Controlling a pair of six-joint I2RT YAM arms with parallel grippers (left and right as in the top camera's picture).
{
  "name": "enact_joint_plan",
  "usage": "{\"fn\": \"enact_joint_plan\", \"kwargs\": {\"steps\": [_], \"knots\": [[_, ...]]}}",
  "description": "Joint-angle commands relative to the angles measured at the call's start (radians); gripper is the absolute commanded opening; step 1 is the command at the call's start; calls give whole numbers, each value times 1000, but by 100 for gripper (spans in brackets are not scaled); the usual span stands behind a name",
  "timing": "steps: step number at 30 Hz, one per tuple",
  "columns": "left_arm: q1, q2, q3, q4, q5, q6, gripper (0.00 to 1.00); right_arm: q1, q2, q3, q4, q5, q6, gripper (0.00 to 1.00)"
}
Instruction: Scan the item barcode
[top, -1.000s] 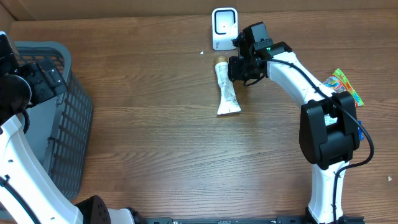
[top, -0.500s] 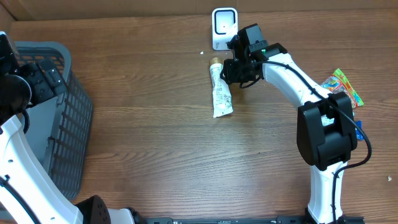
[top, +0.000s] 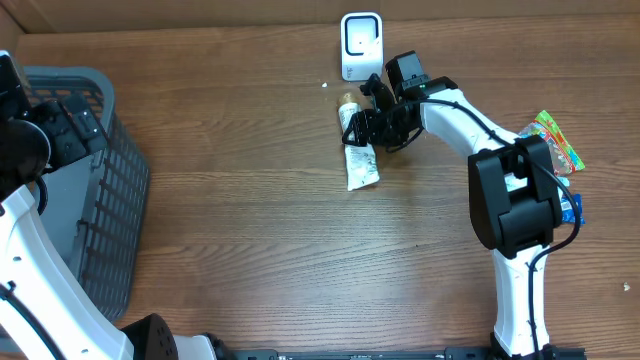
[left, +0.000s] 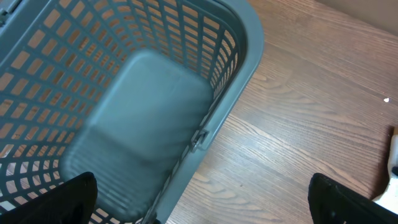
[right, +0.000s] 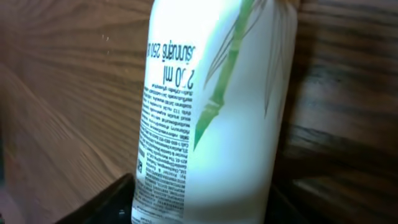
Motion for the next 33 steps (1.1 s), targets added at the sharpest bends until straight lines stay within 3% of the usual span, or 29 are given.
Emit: {"fn": "enact_joint_plan", "kwargs": {"steps": [1,11,14,23,33], "knots": [[3,2,14,1,4,-14,100,-4,26,-6,-8,-54,-22,55],[3,2,14,1,4,-14,100,-4,41,-6,-31,-56,-21,12],[3,2,14,1,4,-14,100,-4,40,-6,-35,-56,-21,4],[3,2,14,1,5,-14,100,-27,3,56,-84,-56,-30,4],[3,2,14,1,5,-14,100,-49,-333,93,-122,-104,-37,4]]}}
